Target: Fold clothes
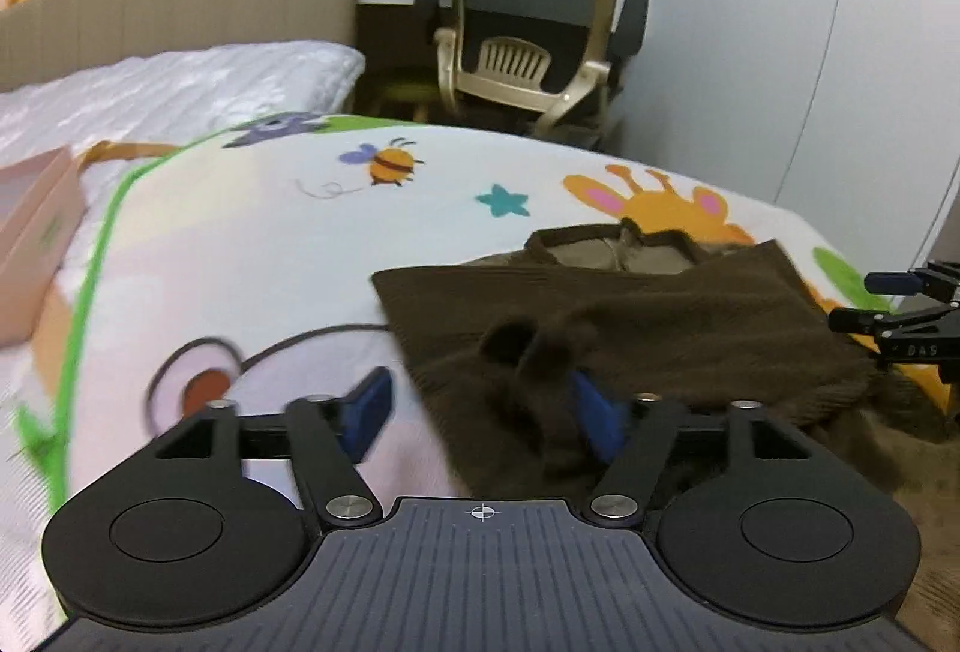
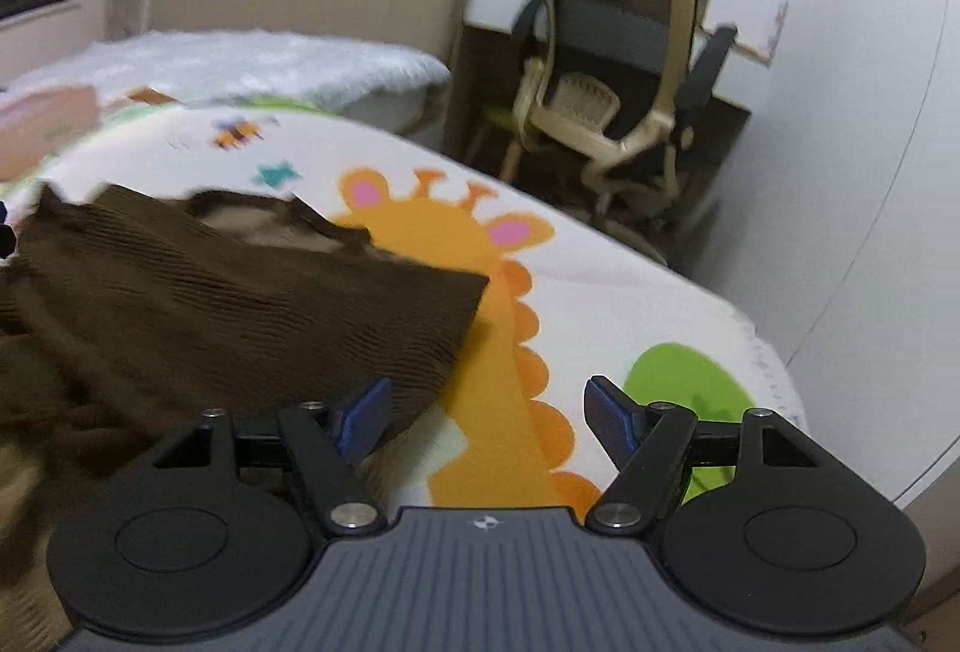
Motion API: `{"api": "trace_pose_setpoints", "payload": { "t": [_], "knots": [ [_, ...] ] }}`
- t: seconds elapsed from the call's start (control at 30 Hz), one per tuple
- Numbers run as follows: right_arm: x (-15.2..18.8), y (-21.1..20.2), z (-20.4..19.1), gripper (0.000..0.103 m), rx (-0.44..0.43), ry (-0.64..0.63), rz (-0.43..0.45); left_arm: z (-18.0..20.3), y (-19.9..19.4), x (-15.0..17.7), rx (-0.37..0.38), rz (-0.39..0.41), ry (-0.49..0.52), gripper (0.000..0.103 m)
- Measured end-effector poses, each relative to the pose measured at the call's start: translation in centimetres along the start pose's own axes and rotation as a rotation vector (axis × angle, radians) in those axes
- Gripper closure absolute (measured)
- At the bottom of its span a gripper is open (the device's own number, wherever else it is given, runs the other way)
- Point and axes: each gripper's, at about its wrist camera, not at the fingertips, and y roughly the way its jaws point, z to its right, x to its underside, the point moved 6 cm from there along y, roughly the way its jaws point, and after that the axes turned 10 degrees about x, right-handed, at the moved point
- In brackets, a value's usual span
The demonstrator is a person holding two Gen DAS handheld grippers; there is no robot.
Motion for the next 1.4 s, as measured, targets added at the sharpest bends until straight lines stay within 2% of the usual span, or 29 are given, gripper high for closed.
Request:
{"api": "trace_pose_setpoints", "payload": {
  "t": [0.03, 0.13, 0.37, 0.47, 0.57, 0.63, 0.67, 0.77, 0.83, 0.87, 0.9, 0.93, 1.1, 1.2, 1.3, 1.4],
  "knots": [
    [0.3, -1.4, 0.0, 0.027, -0.009, -0.011, 0.013, 0.3, -1.1, 0.1, 0.008, 0.0, 0.004, 0.014],
    [2.0, -5.8, -0.4, 0.023, -0.03, -0.054, 0.037, 2.2, -4.7, 1.5, 0.04, -0.009, 0.059, 0.01],
    [10.2, -16.0, -2.3, 0.019, -0.106, -0.13, 0.008, 7.6, -12.1, 8.8, 0.088, -0.076, 0.219, 0.007],
    [13.7, -19.1, -2.8, 0.017, -0.163, -0.097, -0.046, 9.4, -14.6, 12.1, 0.094, -0.117, 0.265, 0.007],
    [16.9, -20.4, -4.0, 0.017, -0.215, -0.11, -0.126, 10.3, -16.0, 14.9, 0.067, -0.155, 0.312, 0.006],
    [16.7, -20.5, -3.2, 0.016, -0.158, -0.089, -0.107, 10.2, -16.2, 16.1, 0.025, -0.169, 0.33, 0.006],
    [16.7, -20.6, -2.8, 0.013, -0.129, -0.079, -0.098, 10.0, -16.0, 16.2, 0.004, -0.168, 0.327, 0.006],
    [16.4, -20.8, -1.6, 0.012, -0.043, -0.048, -0.069, 9.1, -15.5, 16.3, -0.038, -0.161, 0.319, 0.006],
    [16.2, -20.9, -0.8, 0.014, 0.015, -0.027, -0.049, 8.2, -15.3, 16.3, -0.076, -0.155, 0.323, 0.006],
    [16.2, -21.0, -0.4, 0.019, 0.044, -0.016, -0.04, 7.7, -15.3, 16.2, -0.106, -0.145, 0.323, 0.006],
    [16.1, -21.1, 0.0, 0.027, 0.073, -0.006, -0.03, 7.1, -15.7, 16.0, -0.135, -0.127, 0.313, 0.006],
    [16.0, -21.2, 0.4, 0.03, 0.101, 0.005, -0.02, 6.6, -16.3, 15.7, -0.16, -0.105, 0.294, 0.006],
    [15.7, -21.8, 2.5, 0.031, 0.244, 0.057, 0.028, 4.0, -20.6, 13.2, -0.299, 0.046, 0.21, 0.006],
    [15.9, -22.3, 2.3, 0.031, 0.175, 0.043, 0.025, 3.2, -21.7, 12.8, -0.315, 0.058, 0.179, 0.006],
    [16.1, -22.8, 2.1, 0.031, 0.107, 0.029, 0.023, 3.8, -21.4, 13.3, -0.308, 0.025, 0.202, 0.006],
    [16.3, -23.4, 1.9, 0.027, 0.038, 0.015, 0.02, 4.7, -21.3, 14.2, -0.238, -0.024, 0.22, 0.006]
  ]
}}
